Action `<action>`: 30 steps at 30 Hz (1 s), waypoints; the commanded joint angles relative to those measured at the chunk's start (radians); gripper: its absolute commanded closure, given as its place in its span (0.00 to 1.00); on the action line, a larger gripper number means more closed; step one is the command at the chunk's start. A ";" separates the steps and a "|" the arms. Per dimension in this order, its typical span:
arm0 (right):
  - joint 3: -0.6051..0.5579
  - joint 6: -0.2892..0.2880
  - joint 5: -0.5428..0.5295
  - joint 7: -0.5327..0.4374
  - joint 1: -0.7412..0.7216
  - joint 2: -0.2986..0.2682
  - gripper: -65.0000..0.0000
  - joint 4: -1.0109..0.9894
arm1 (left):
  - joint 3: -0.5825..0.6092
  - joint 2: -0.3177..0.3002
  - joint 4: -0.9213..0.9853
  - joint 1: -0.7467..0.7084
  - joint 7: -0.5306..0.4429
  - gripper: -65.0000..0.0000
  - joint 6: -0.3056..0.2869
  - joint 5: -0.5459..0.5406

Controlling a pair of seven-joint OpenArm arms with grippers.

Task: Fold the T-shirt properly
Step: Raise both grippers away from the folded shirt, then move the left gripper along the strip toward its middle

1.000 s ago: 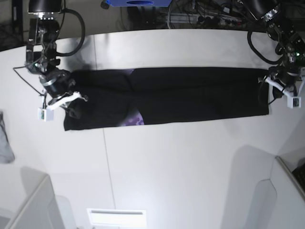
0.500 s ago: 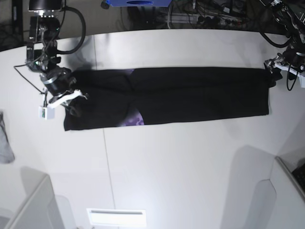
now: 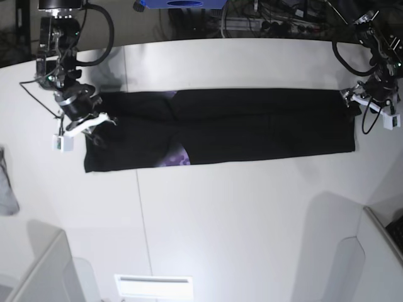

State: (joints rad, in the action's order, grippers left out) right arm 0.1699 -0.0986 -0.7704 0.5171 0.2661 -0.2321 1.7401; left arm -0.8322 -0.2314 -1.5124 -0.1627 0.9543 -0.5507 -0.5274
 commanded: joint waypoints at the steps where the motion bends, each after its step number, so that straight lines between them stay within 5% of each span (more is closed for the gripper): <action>1: 0.003 -0.014 -0.010 -0.022 -0.006 0.001 1.00 0.021 | 0.011 -0.013 -0.009 0.015 -0.013 0.05 -0.006 0.010; 11: 0.003 -0.014 -0.010 -0.022 0.009 0.010 1.00 0.102 | 0.040 -0.015 0.106 0.048 -0.013 0.11 -0.006 0.026; 21: 0.003 -0.014 -0.010 -0.022 0.012 0.010 1.00 0.111 | 0.037 -0.021 0.118 0.048 -0.013 1.00 -0.006 0.026; 30: 0.003 -0.014 -0.010 -0.022 0.026 0.010 1.00 0.111 | 0.029 -0.043 0.059 0.045 -0.013 1.00 -0.006 0.025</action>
State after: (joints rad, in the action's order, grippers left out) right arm 0.1699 -0.0990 -0.7704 0.5205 0.2996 -0.2119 1.8309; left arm -0.7971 -0.2520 -1.4292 -0.1261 0.9607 -0.5526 -0.4858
